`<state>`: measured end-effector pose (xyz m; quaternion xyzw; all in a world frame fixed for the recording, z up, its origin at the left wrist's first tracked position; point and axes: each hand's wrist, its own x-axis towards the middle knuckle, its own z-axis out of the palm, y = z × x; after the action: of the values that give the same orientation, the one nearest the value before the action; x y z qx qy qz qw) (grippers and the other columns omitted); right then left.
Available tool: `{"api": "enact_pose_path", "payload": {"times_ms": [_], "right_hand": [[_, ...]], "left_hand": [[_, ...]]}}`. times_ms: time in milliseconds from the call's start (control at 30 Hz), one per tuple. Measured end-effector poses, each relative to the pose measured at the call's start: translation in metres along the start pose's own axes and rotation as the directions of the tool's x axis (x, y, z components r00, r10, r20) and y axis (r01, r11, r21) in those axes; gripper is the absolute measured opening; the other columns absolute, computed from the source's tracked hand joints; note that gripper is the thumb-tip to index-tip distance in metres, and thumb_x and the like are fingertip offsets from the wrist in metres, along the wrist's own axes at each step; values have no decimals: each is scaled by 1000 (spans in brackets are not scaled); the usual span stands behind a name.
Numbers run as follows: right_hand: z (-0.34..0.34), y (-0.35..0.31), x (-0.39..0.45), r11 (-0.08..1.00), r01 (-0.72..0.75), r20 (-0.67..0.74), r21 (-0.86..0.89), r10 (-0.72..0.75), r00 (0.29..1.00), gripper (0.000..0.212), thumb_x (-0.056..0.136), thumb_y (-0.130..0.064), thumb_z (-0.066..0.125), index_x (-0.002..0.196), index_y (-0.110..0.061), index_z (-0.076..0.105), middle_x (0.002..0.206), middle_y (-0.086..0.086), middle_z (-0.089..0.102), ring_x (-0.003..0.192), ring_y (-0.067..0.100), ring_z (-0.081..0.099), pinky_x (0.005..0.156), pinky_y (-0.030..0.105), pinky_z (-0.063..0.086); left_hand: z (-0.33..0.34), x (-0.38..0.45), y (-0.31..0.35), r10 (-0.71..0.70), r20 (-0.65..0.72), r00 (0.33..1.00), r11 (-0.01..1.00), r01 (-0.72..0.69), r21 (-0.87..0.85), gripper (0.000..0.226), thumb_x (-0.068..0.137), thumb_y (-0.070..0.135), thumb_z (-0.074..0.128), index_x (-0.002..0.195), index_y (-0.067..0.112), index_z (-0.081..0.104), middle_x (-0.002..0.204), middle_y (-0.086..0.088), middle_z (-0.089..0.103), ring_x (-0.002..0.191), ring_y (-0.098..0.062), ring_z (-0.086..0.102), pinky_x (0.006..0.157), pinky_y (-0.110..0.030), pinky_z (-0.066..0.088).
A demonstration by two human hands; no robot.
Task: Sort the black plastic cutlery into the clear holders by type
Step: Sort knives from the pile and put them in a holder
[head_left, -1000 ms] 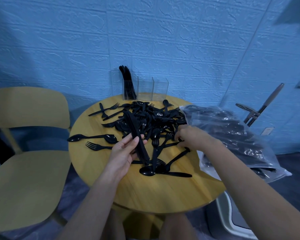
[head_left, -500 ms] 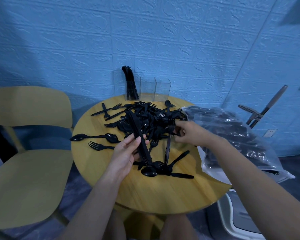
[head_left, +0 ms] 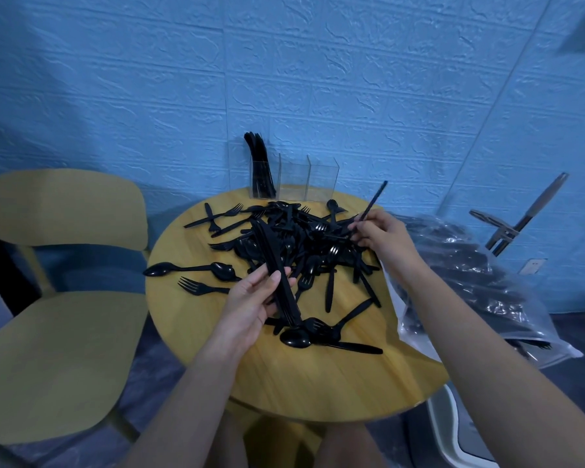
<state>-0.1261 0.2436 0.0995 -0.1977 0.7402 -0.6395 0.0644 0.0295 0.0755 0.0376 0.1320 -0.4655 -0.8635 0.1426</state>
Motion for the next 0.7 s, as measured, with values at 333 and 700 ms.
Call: {"api": "enact_pose_path", "payload": {"times_ms": [333, 700], "right_hand": [[16, -11, -14, 928, 34, 7, 370, -40, 999, 20, 93, 6, 44, 89, -7, 58, 92, 8, 66, 74, 12, 60, 72, 23, 50], [53, -2, -39, 679, 652, 142, -337, -648, 748, 19, 89, -7, 59, 104, -15, 69, 103, -1, 69, 96, 8, 63, 88, 21, 51]], "left_hand": [[0, 0, 0, -16, 7, 1000, 1000, 16, 3, 27, 89, 5, 56, 115, 10, 63, 104, -6, 71, 88, -13, 71, 64, -26, 57], [6, -1, 3, -60, 11, 998, 997, 60, -50, 22, 91, 5, 54, 110, 10, 64, 101, -6, 72, 85, -15, 71, 63, -28, 57]]}}
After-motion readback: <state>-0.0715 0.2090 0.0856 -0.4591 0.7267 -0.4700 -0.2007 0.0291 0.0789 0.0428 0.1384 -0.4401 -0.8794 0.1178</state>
